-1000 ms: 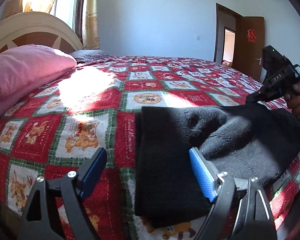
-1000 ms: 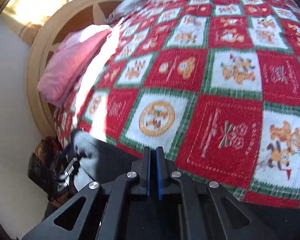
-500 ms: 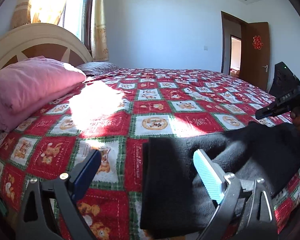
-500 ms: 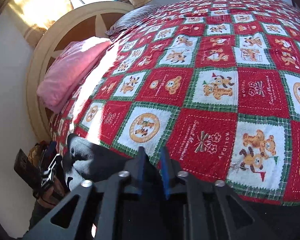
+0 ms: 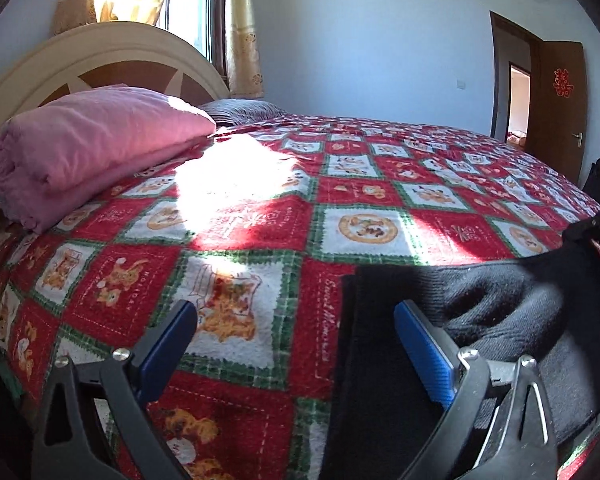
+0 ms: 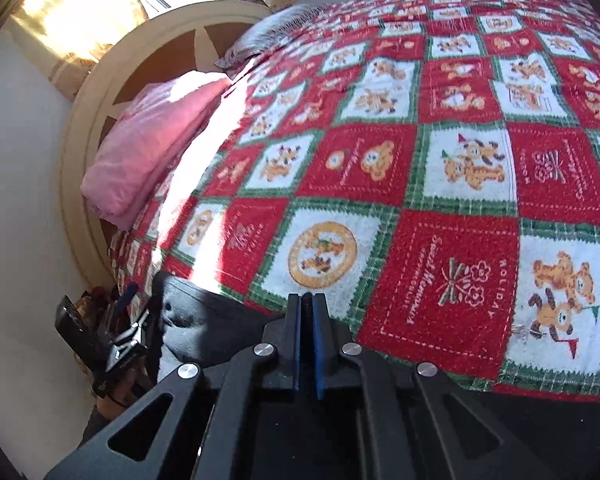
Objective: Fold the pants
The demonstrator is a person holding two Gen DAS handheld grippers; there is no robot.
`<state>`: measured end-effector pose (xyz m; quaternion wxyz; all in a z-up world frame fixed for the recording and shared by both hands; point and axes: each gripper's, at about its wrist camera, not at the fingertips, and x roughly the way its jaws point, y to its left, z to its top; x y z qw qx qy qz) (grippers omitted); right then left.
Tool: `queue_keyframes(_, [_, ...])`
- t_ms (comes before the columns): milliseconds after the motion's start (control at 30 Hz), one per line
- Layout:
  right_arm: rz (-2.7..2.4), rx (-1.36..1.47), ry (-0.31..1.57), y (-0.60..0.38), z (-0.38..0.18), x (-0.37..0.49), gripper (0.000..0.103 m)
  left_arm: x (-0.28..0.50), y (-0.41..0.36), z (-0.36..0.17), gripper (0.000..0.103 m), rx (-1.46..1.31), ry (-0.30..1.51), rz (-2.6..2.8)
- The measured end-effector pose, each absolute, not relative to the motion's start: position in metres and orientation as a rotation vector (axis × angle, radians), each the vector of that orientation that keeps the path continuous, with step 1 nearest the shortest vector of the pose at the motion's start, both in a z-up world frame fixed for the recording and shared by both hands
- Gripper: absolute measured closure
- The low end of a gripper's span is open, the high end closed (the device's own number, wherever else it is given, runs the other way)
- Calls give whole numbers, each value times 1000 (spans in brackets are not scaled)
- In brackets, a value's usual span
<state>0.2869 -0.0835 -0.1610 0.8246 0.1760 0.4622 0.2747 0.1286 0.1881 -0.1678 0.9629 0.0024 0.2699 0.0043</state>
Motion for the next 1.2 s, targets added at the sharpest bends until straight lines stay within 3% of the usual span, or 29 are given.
queue_keyframes(267, [503, 311, 1016, -82, -189, 299, 97, 127, 190, -166, 0, -24, 537, 25])
queue_keyframes(333, [509, 307, 1014, -86, -184, 292, 86, 121, 191, -161, 0, -20, 519, 50])
queue_keyframes(400, [503, 304, 1001, -97, -177, 278, 59, 115, 190, -153, 0, -2, 494, 64])
queue_keyframes(600, [444, 292, 937, -177, -153, 207, 58, 97, 149, -119, 0, 37, 430, -79])
queue_keyframes(1000, [-25, 456, 766, -406, -120, 49, 57, 65, -49, -94, 0, 244, 443, -625])
queue_keyframes(1200, [-132, 564, 672, -461, -123, 12, 57, 44, -138, -100, 17, 360, 488, -839])
